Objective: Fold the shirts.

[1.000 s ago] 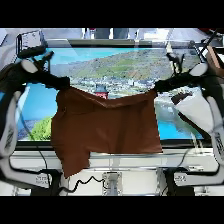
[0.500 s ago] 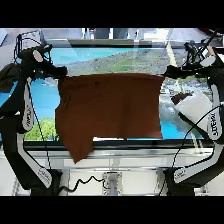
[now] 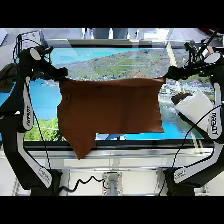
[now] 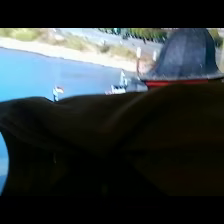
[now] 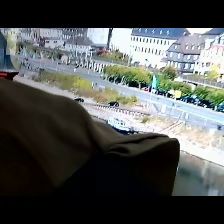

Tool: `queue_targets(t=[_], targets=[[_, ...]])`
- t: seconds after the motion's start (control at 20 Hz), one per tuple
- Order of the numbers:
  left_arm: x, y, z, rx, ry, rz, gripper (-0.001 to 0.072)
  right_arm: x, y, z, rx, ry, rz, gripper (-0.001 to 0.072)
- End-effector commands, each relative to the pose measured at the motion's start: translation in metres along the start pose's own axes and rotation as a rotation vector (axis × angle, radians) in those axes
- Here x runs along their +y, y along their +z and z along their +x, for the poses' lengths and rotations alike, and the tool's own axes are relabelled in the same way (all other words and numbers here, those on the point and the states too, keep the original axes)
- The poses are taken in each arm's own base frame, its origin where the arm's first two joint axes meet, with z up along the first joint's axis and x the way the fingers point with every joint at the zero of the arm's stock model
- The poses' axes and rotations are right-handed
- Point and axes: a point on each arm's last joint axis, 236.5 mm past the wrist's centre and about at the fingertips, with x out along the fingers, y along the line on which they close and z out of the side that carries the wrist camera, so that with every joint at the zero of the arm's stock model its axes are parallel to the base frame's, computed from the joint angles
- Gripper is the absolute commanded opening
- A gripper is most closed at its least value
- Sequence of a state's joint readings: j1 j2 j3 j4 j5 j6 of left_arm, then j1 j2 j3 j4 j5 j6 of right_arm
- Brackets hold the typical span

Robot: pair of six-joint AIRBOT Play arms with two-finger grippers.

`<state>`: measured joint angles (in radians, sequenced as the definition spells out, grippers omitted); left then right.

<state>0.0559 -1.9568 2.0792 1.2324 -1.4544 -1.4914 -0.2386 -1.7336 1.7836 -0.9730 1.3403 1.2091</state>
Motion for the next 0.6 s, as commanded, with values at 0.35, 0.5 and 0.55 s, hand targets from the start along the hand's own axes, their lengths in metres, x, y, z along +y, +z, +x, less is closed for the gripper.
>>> queue_targets(t=[0.35,0.5,0.55], targets=[[0.006,-0.104,-0.003,0.434,0.099,-0.035,0.0011,0.006,-0.06,0.002,0.27,-0.041,0.027,0.0023],[0.023,-0.099,0.001,0.408,0.201,-0.068,0.0012,-0.003,-0.074,0.007,0.309,-0.06,0.047,0.0023],[0.022,-0.098,0.003,0.404,0.197,-0.067,0.0014,-0.004,-0.08,0.01,0.326,-0.056,0.059,0.0024]])
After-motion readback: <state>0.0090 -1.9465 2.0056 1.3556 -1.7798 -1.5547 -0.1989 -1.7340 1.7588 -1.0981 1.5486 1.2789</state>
